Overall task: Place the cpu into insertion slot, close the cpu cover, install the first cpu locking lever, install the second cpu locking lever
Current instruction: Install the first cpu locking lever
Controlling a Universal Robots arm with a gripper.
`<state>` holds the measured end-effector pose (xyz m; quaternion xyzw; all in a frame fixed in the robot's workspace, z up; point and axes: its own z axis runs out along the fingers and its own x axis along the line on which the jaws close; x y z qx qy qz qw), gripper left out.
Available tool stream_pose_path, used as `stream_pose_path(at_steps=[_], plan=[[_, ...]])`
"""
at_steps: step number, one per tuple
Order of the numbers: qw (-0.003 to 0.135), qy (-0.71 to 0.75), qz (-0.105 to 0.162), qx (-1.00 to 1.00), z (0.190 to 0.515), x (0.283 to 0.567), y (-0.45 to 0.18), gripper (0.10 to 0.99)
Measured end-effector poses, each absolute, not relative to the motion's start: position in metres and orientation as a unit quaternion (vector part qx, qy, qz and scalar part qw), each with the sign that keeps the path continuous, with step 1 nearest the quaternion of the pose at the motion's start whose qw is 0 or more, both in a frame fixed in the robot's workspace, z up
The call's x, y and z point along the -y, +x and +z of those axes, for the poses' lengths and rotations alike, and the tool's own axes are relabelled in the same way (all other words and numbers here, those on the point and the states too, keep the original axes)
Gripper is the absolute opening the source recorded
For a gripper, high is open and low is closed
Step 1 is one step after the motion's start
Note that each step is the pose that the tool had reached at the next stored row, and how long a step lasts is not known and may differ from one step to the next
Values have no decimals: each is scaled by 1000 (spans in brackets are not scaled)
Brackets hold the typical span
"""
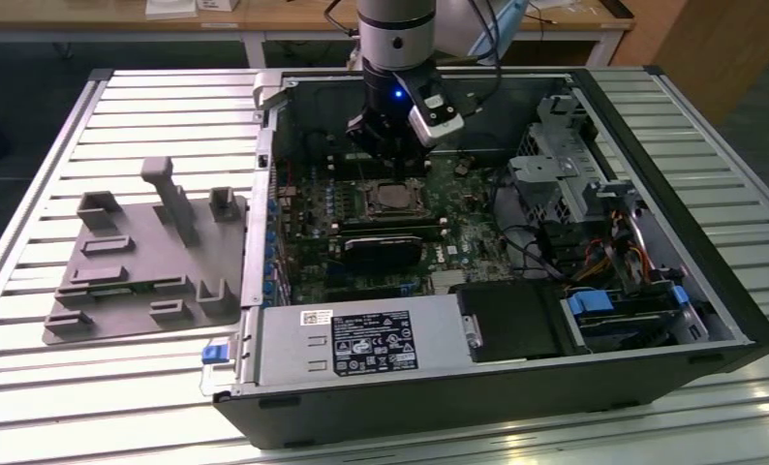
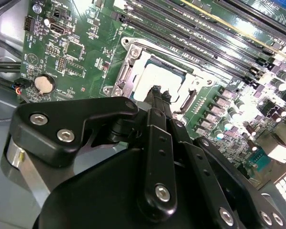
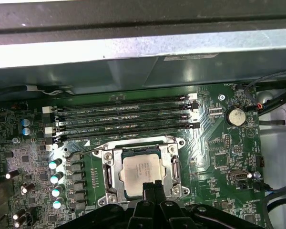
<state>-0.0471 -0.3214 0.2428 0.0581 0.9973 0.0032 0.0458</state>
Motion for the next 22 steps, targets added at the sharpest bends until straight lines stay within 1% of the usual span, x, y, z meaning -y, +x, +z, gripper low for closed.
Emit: stream_pose_path(at_steps=[11, 22], plan=[[46, 58, 3, -997, 243, 321, -51, 102], [48, 58, 3, -997, 243, 321, -87, 102]])
